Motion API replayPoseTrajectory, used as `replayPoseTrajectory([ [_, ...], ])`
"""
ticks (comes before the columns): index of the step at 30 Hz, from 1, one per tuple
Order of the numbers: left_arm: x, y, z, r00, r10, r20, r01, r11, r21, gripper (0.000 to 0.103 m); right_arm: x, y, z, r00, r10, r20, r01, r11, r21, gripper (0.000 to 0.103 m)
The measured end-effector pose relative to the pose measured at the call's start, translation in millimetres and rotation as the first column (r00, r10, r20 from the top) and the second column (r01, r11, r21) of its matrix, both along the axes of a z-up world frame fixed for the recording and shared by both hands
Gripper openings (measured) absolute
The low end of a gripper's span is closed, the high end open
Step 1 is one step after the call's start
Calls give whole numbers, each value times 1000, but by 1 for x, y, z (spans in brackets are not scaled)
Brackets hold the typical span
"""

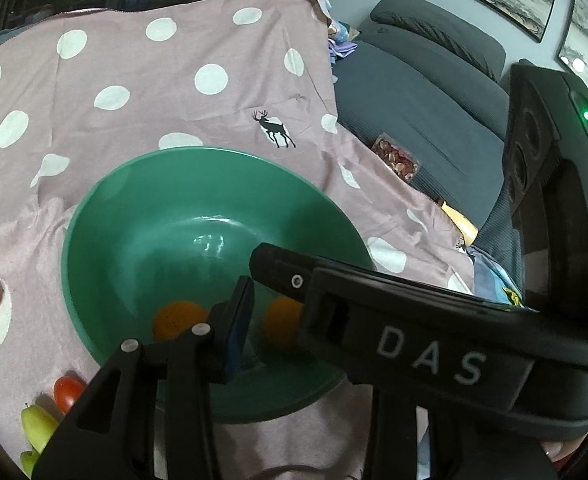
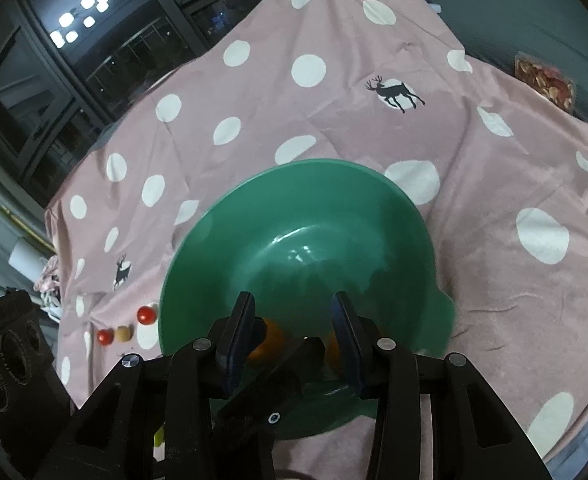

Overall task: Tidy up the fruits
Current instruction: 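Move the open right gripper back over the cloth to a green plum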

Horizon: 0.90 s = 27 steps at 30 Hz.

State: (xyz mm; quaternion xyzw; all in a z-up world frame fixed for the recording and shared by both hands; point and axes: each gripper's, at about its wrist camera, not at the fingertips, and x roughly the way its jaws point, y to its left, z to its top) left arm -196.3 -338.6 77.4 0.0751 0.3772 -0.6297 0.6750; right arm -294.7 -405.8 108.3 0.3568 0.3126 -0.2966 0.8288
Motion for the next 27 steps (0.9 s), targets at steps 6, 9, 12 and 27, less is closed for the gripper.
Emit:
replayPoseTrajectory([
  [6,3,8,7,999,34,15,-34,999,-6,37,1,1,4,1000,-13,4,13,1000,-11,43],
  [9,9,20,13,998,59,7,-59,998,-12,39,0,4,7,1000,-21,11,21,999,-29,43],
  [12,18,39,20,994,113,8,-113,993,-17,40,0,7,13,999,-21,29,22,999,-44,43],
  [27,82,167,36,877,479,31,-480,871,105,52,28,40,33,994,101,52,-97,992,-75,43],
])
